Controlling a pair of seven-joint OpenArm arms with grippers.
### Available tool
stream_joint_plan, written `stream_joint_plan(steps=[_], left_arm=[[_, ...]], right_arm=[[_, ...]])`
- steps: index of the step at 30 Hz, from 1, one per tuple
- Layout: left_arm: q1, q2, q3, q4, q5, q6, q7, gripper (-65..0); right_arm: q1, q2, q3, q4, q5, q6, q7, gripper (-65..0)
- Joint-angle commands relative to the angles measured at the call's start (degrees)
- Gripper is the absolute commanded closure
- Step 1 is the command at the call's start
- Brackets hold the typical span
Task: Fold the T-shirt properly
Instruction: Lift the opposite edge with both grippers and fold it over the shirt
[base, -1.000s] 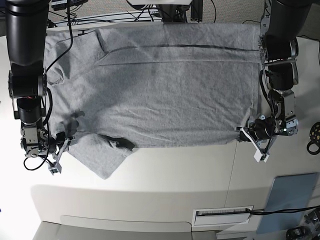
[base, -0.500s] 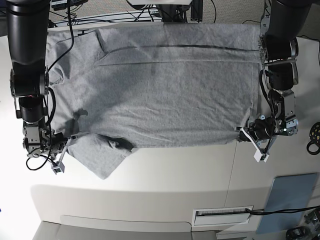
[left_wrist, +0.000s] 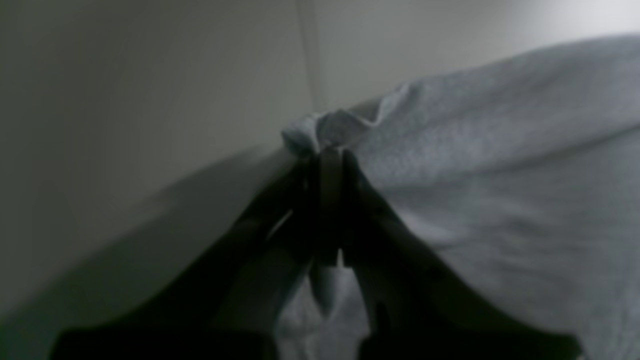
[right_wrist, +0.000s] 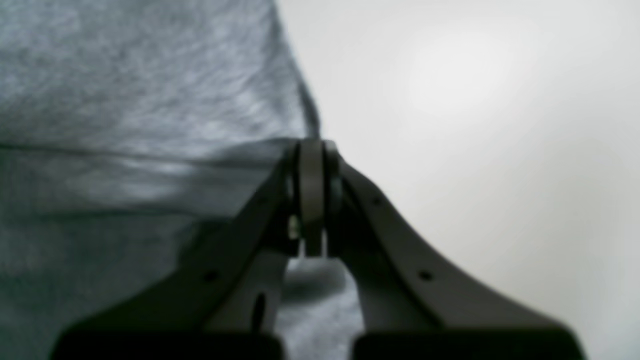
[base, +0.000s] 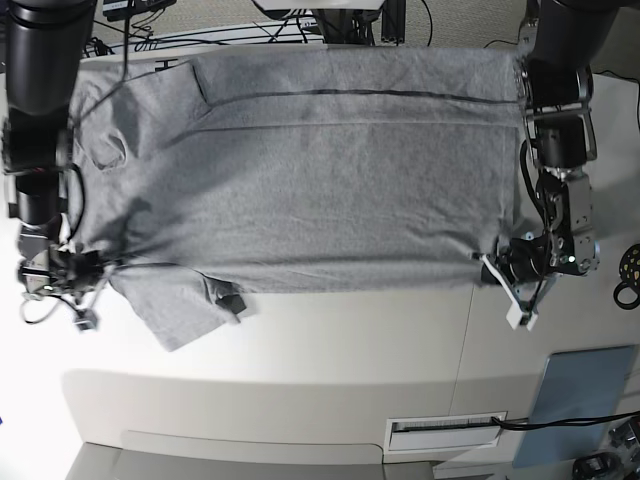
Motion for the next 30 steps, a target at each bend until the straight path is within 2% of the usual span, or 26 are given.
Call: stream_joint_plan(steps=[1,5,9,14,17,22,23,26,28,30], left_arm=[[-0.02,-0.92,-0.24,3.5,-0.66,0.39,-0.37,0.0],[4.79,-0.9,-0.26,10.78,-1.68,1.4,0.81,0.0],[8.66,-1.05,-0.37,13.75,-3.78,1.44,0.94,0.0],[13.03,-1.36,-3.15,17.42,-8.02,1.18,0.9,0.0],[14.78,-1.36,-5.11,18.67,-8.72,-0.39,0.94,0.0],[15.78,-1.33,-5.09,18.64,-8.66,-0.35,0.96,0.0],[15.78,-1.33,-5.09,18.64,-8.68,-0.35,0.96,0.0],[15.72,-1.36,-5.09,18.64,-8.68,-0.35,0.96,0.0],[15.72,-1.36,-5.09,18.64,-8.66,-0.35,1.14,0.0],[15.72,-1.36,-5.09,18.64,-8.63,-0.35,1.38,0.0]], right_arm=[[2.34,1.88,0.26,1.68,2.08,0.7,0.55,0.0],[0.57,5.44,0.26,6.08,7.72,1.99,-0.98,0.0],[-5.42,9.68,0.26,17.27,13.18,1.75,-3.48,0.0],[-16.83,14.49,3.06,35.87,14.32,-6.03,-5.35,0.0],[-21.33,14.78,8.04,41.92,11.56,-8.92,-4.55,0.0],[-21.24,14.62,9.14,41.88,10.91,-8.04,-1.97,0.0],[-21.27,14.62,9.14,41.88,10.93,-6.88,-1.16,-1.3],[-21.07,14.62,9.14,41.86,10.91,-4.07,1.49,-14.8],[-20.44,14.6,9.03,41.4,10.93,-4.04,3.48,-23.5],[-19.12,14.34,8.87,39.65,10.99,-4.09,4.07,-27.1]])
